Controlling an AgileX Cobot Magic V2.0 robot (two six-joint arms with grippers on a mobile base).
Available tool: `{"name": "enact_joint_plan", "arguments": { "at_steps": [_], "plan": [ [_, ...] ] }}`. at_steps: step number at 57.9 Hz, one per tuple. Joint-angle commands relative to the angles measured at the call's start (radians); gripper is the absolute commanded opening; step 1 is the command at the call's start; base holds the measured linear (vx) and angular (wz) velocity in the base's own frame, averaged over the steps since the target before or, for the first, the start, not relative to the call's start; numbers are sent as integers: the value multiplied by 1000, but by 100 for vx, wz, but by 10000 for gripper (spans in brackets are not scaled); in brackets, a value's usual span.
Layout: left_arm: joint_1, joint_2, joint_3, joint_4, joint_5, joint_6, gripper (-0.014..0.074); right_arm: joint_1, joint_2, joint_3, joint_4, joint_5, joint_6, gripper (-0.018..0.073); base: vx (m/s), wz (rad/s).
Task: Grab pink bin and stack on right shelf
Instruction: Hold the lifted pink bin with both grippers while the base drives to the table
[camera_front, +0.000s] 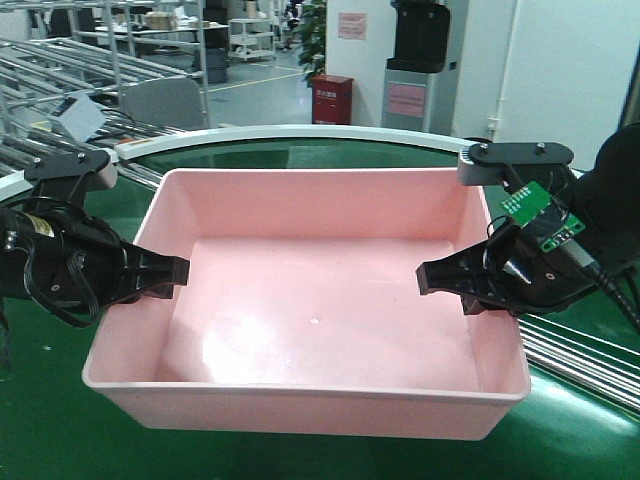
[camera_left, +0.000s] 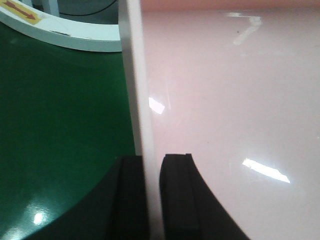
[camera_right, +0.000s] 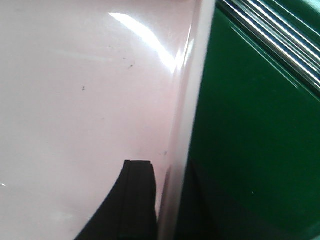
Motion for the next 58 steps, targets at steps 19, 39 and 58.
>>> {"name": "enact_joint_plan", "arguments": {
  "at_steps": [19,39,58],
  "plan": [
    [-4,-48,-36,-49,-71,6,-1,0,-37,-33,-22,-80,-20,-9,-22,-41],
    [-4,-47,-36,-50,-70,6,-1,0,-37,-33,-22,-78,-20,-9,-23,-59],
    [-4,-49,-36,-50,-70,6,-1,0,-37,-33,-22,-78,-20,-9,-19,-60]
  ]
}}
